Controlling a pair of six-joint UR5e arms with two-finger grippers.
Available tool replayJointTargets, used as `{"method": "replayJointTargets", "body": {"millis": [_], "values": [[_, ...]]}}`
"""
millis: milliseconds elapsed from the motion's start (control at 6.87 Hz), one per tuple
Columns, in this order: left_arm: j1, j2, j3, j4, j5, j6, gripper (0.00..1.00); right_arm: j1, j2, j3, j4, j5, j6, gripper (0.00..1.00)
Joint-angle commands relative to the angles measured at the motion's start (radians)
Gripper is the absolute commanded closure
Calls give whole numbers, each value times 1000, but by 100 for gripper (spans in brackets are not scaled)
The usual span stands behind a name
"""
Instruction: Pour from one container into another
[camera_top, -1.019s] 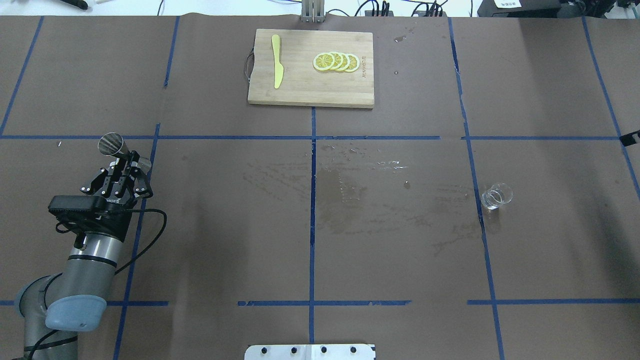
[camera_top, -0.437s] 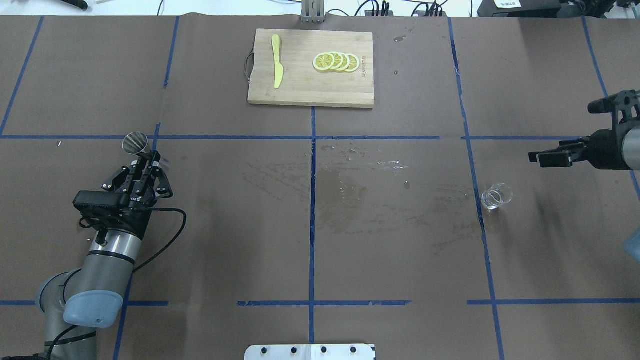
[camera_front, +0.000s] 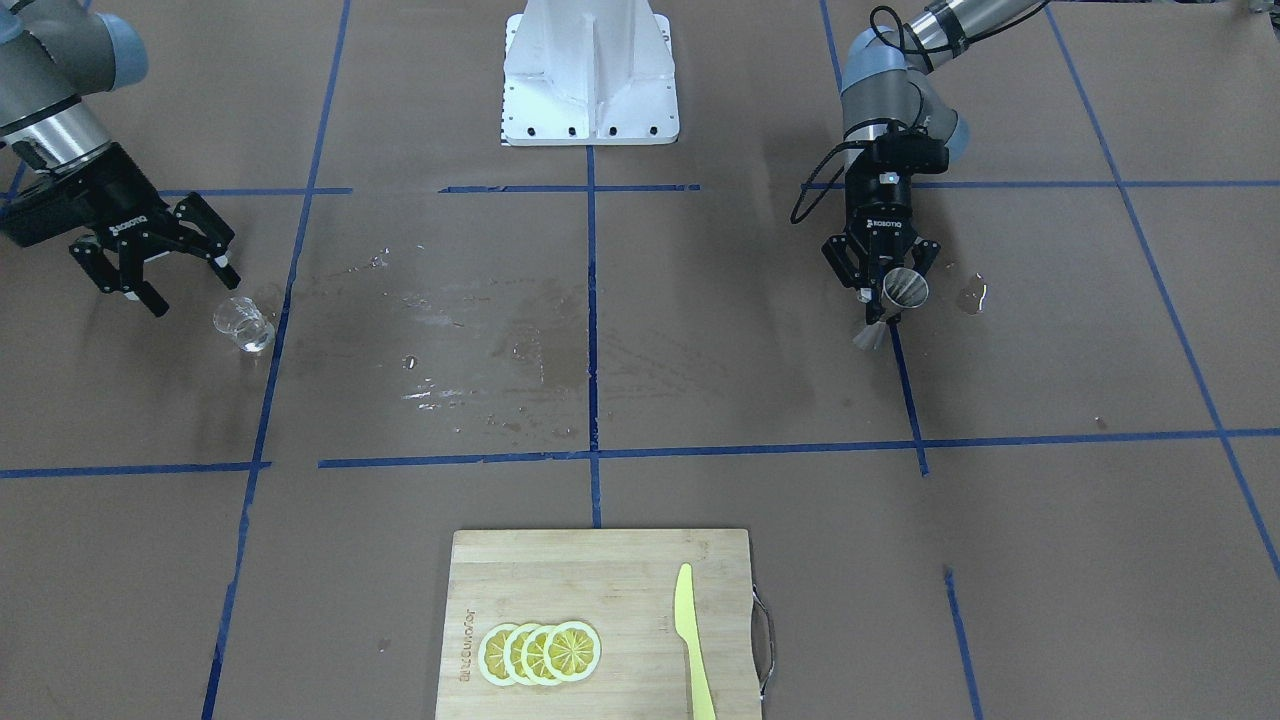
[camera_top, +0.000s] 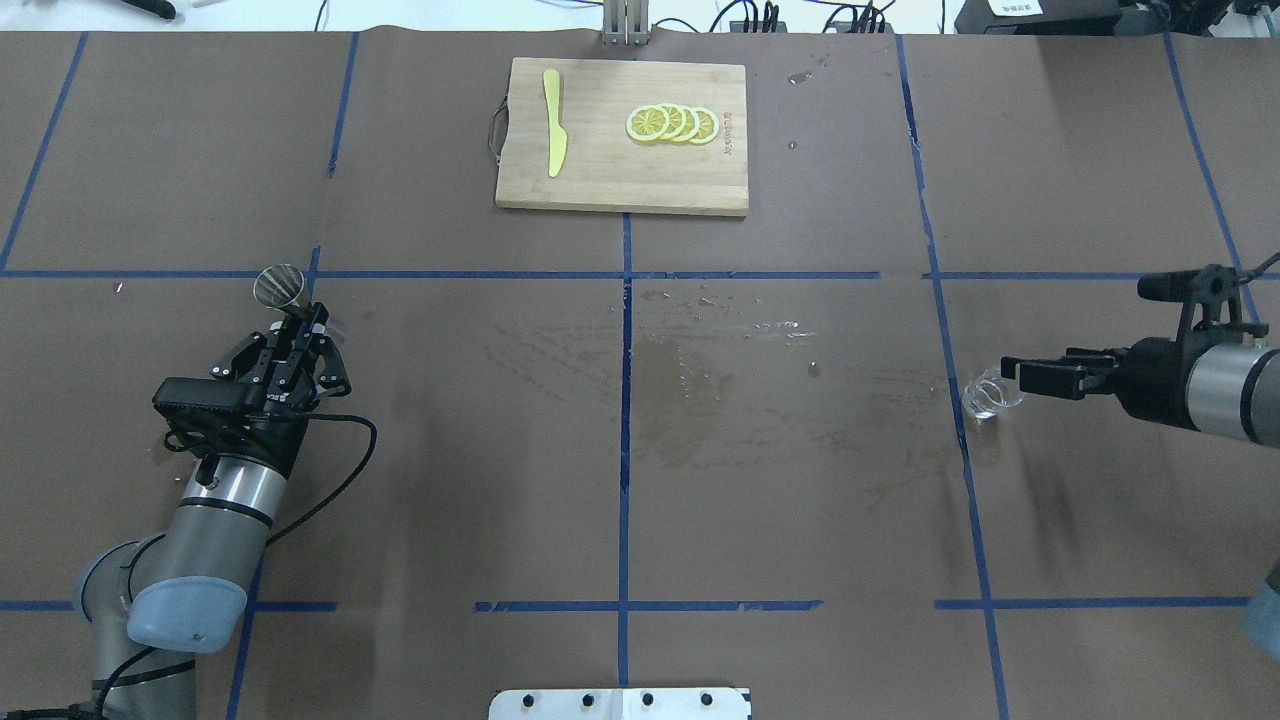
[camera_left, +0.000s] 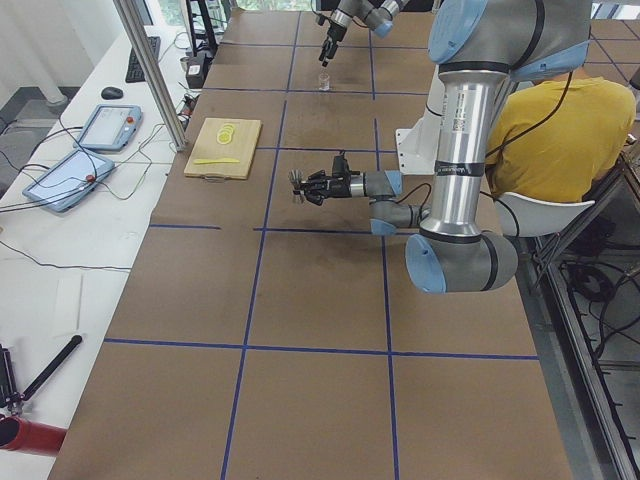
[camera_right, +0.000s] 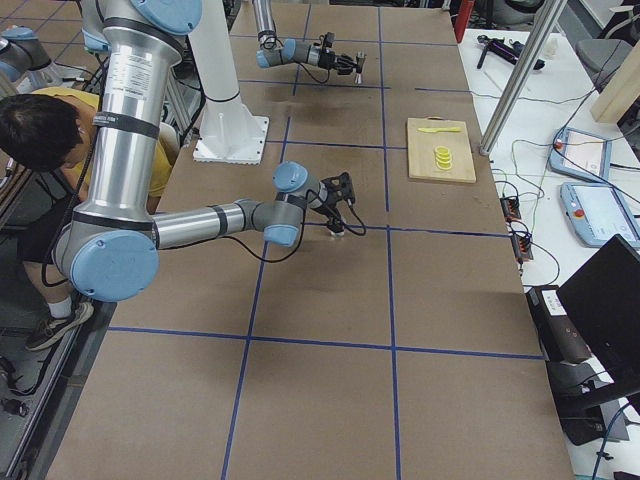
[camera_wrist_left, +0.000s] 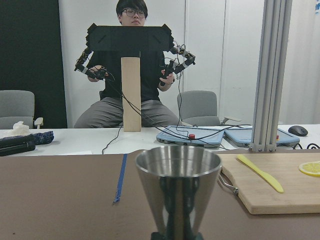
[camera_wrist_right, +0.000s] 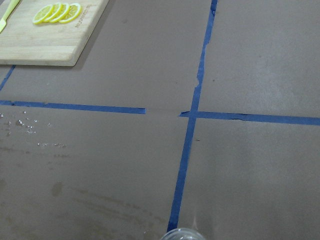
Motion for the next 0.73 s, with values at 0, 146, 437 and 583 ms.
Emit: {"method": "replayJointTargets", "body": {"millis": [0,146,437,583], "values": [[-1,-2,0,0,-1,0,100,-220,-91,102,-95,-348,67,2],[-1,-3,0,0,-1,-1,100,-320,-97,102,-116,-519,128,3],[-1,-3,0,0,-1,0,100,-515,-94,94,-241,-873,228,4],[-1,-2,0,2,-7,0,100,-520,-83,55,-243,-918,233,4]]}}
